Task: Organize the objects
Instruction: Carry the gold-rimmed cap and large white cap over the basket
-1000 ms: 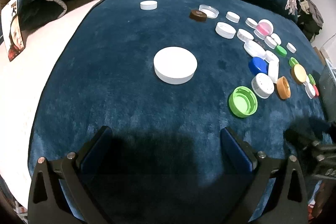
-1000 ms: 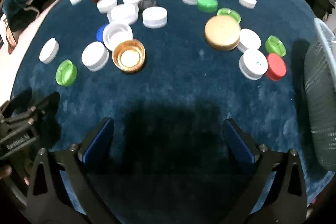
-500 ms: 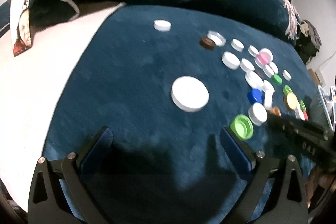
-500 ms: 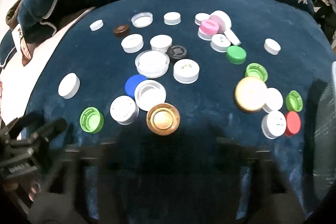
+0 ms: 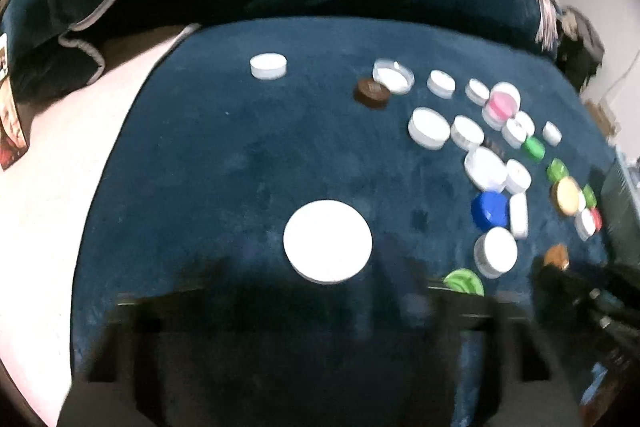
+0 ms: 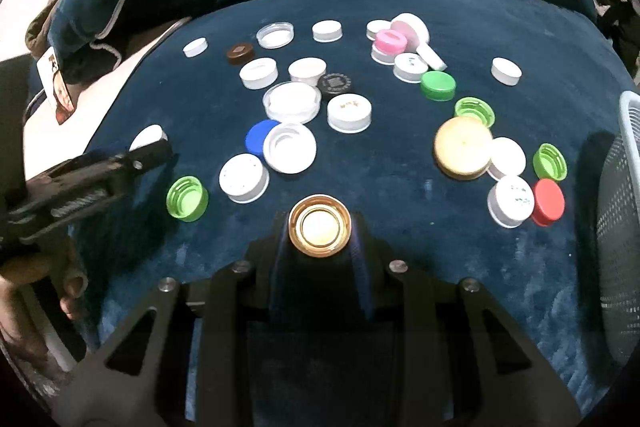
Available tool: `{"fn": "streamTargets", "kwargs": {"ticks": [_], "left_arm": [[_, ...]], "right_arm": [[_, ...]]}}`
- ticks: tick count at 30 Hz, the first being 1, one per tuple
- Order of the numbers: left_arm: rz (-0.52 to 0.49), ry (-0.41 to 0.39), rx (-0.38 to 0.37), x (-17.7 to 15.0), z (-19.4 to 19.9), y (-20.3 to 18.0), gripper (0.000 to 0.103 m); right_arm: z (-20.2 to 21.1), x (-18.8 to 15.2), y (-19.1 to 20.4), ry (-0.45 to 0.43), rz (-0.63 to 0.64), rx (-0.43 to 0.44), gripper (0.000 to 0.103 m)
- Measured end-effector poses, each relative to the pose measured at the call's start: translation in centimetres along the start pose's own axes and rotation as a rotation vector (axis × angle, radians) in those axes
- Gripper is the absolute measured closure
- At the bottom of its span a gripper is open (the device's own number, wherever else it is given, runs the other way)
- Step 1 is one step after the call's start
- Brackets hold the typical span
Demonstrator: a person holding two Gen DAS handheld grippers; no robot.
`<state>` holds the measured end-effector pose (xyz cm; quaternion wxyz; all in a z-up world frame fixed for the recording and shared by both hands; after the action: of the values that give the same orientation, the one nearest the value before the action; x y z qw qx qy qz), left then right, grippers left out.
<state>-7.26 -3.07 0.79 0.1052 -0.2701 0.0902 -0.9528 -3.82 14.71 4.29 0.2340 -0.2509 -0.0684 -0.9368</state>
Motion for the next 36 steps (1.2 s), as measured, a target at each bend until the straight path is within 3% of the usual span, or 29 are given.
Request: {"fn": "streamTargets", "kwargs": {"ticks": [8, 13, 18, 25, 36], "left_arm": [[0.007, 0.008, -0.084, -1.1, 2.8, -1.0, 0.062], [-0.069, -0.008, -0.105, -1.4, 5.1, -4.0, 0.062], [-0.102, -0.057, -0.175, -0.5, 8.1, -7.5, 0.062], [-0.198, -0.109, -0.31, 0.1, 12.5, -15.0, 0.062], [-0.424, -0.082, -0.48, -3.2, 15.0, -29.7, 0.062]], "right_arm": [[1.7, 0.4, -0.6, -0.055, -0.045, 0.021, 0.073], [3.7, 0.8, -0.8, -0.102, -0.064, 0.023, 0.073], [7.2, 0.5, -2.4, -0.173, -0.113, -0.001, 0.073], [12.9, -1.5, -7.3, -0.271, -0.219, -0.076, 0.073], [21.2, -7.1, -17.0, -0.376, -0.461, -0.227, 0.072]]}}
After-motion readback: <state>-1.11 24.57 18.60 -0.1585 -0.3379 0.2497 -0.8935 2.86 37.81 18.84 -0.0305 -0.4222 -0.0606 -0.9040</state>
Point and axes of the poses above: each gripper's, at about its wrist camera, not at the fingertips, and z roughly against the way its jaws point, y to its left, x to its top, the point moved 2 cm from there along -z, roughly the way its jaws point, and after that the axes turned 11 degrees about z, right-handed, at the moved point
